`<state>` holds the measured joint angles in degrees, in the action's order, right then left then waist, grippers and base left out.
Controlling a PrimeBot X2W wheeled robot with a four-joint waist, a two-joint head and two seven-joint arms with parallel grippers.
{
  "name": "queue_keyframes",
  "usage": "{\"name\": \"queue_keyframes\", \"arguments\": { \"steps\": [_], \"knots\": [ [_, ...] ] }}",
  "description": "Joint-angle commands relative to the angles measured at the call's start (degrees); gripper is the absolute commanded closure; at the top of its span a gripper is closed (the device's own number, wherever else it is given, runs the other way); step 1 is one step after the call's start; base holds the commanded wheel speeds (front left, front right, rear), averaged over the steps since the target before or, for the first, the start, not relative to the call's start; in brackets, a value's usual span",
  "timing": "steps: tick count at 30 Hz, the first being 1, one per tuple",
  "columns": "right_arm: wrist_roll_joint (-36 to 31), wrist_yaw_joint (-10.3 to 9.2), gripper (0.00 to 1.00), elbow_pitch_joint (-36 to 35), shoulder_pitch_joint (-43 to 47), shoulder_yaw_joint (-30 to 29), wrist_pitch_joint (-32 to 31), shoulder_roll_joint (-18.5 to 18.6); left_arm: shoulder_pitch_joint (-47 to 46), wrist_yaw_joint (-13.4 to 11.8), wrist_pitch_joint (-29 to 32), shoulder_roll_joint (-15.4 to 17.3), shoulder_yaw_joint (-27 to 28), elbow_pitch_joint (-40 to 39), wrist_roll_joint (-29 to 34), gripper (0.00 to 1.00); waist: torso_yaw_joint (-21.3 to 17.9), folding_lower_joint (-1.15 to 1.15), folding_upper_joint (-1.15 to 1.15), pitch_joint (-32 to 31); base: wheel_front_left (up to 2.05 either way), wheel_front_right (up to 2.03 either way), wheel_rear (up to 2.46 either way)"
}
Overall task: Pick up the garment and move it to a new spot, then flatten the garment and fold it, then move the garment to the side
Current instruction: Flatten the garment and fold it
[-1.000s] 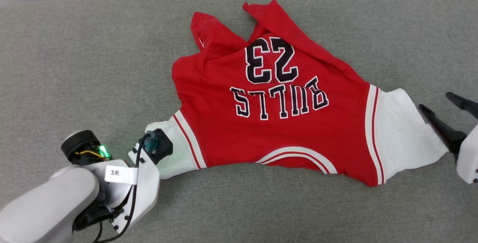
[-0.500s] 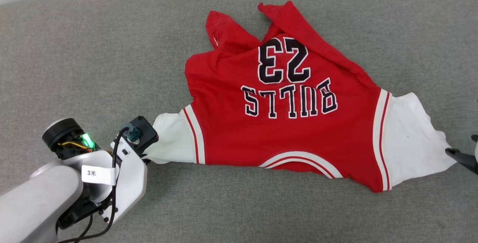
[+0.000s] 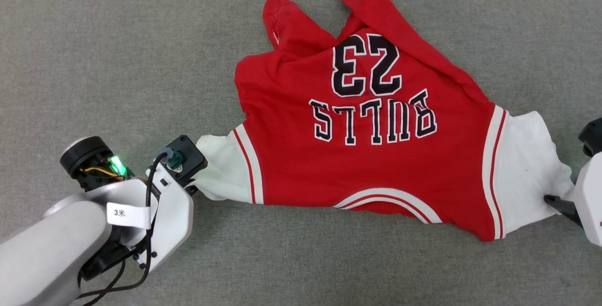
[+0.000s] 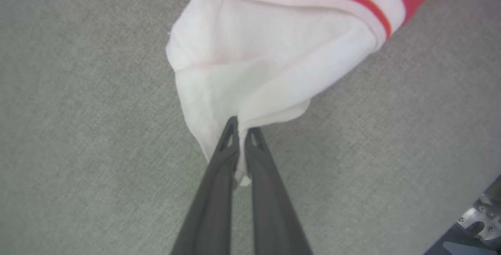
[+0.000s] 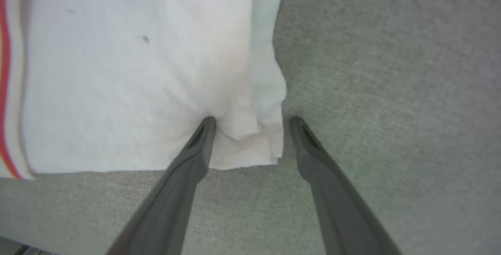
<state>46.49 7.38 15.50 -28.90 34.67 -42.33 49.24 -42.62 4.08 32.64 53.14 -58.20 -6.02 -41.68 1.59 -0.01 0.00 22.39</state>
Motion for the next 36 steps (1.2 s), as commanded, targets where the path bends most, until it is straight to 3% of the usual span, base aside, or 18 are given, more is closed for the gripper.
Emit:
{"name": "queue_keyframes", "arguments": {
  "steps": [1, 2, 3, 13, 18, 22, 28, 36],
  "knots": [
    [1.0, 0.19, 0.02, 2.4, 3.1, 4.6, 1.4, -5.2, -0.3, 0.2, -0.6, -0.4, 0.0, 0.3, -0.2, 1.00, -0.2, 0.01, 0.00, -0.6, 0.00, 0.00, 0.00],
    [1.3, 0.19, 0.91, 2.8, 2.3, 4.4, 2.9, -5.2, 0.0, 0.1, -1.1, -0.5, 0.1, 0.5, -0.2, 1.00, -0.3, 0.01, 0.00, -1.0, 0.00, 0.00, 0.00],
    [1.6, 0.19, 1.00, 3.0, 1.6, 4.3, 4.1, -4.9, 0.3, -0.2, -1.7, -0.5, 0.3, 0.7, -0.4, 1.00, -0.5, 0.01, 0.00, -1.6, 0.00, 0.00, 0.00],
    [4.5, 0.09, 1.00, -3.8, -3.3, 0.5, 14.5, 3.9, 1.7, -3.2, -8.5, 3.0, 4.0, -3.0, -0.6, 1.00, -1.7, 0.01, 0.00, -8.8, 0.00, 0.00, 0.00],
    [6.0, 0.08, 1.00, -9.4, -6.0, -4.0, 16.2, 7.8, -1.2, -5.0, -10.9, 5.4, 7.9, -7.0, -0.2, 1.00, -1.6, 0.01, 0.00, -10.7, 0.00, 0.00, 0.00],
    [6.5, 0.09, 1.00, -12.9, -8.4, -8.0, 15.5, 8.6, -5.0, -4.8, -12.3, 6.2, 11.1, -8.5, -0.4, 1.00, -1.5, 0.01, 0.00, -11.1, 0.00, 0.00, 0.00],
    [4.7, 0.08, 1.00, -16.3, -16.1, -11.6, 11.9, 6.8, -12.8, -2.5, -12.9, 3.5, 14.1, -7.5, 0.2, 1.00, -1.4, 0.01, 0.00, -9.0, 0.00, 0.00, 0.00],
    [-0.8, 0.08, 1.00, -13.3, -35.2, -10.8, 5.4, 0.5, -26.6, 0.0, -14.1, -4.4, 16.8, 0.3, 1.9, 1.00, -1.0, 0.01, 0.00, -2.0, 0.00, 0.00, 0.00]
  ]
}}
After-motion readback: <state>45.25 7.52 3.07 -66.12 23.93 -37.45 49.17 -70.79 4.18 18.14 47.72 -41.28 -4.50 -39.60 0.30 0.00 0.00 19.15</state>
